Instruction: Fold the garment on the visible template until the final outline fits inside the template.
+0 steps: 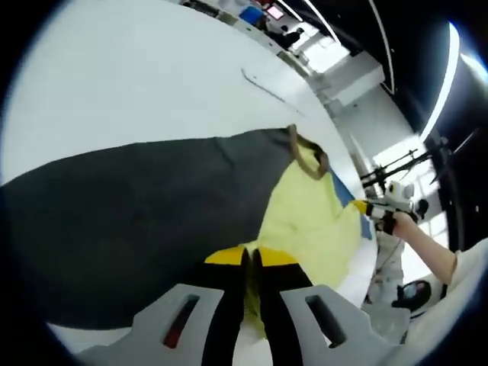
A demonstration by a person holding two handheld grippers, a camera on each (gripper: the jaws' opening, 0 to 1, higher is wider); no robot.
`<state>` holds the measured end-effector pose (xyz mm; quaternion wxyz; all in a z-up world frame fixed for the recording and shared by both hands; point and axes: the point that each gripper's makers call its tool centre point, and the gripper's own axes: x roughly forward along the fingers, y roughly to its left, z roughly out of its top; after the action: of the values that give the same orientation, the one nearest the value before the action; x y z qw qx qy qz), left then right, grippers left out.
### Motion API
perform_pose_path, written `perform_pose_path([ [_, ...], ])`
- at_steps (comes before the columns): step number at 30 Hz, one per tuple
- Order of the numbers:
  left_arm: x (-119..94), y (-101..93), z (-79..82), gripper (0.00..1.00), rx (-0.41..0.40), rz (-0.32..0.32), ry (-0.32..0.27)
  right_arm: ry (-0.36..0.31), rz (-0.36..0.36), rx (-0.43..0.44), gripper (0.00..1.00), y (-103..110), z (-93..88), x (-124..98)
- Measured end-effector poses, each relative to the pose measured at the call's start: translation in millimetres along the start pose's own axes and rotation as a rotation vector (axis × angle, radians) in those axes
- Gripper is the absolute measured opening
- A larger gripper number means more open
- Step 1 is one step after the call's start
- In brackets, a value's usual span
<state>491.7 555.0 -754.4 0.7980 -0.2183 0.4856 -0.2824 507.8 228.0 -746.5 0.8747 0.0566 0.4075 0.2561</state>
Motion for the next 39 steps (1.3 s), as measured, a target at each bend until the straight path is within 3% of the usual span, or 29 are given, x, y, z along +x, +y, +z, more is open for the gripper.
perform_pose_path([
  [3,-2.4,-3.5,1.4,0.02,0.023,-0.004,-0.018,-0.019,0.023,-0.011,0.01,5.4,3.2,-4.2],
  [5,-3.4,-5.5,1.2,0.03,0.021,-0.002,-0.022,-0.031,0.008,-0.041,0.01,4.7,5.6,-7.2],
  [8,-4.5,-5.8,3.4,0.05,0.008,0.004,-0.035,-0.051,-0.015,-0.017,0.01,0.8,8.3,-11.2],
  [17,-11.0,-11.1,3.1,0.22,0.077,0.029,-0.021,-0.030,0.018,-0.047,0.01,11.0,-1.5,-20.7],
  [21,-16.8,-11.5,2.0,0.24,0.081,0.033,-0.030,-0.035,0.065,-0.005,0.09,20.5,-6.1,-25.3],
  [39,-43.3,-24.6,-10.7,0.39,0.121,0.017,-0.055,-0.050,0.125,-0.002,0.25,46.4,-13.6,-47.2],
])
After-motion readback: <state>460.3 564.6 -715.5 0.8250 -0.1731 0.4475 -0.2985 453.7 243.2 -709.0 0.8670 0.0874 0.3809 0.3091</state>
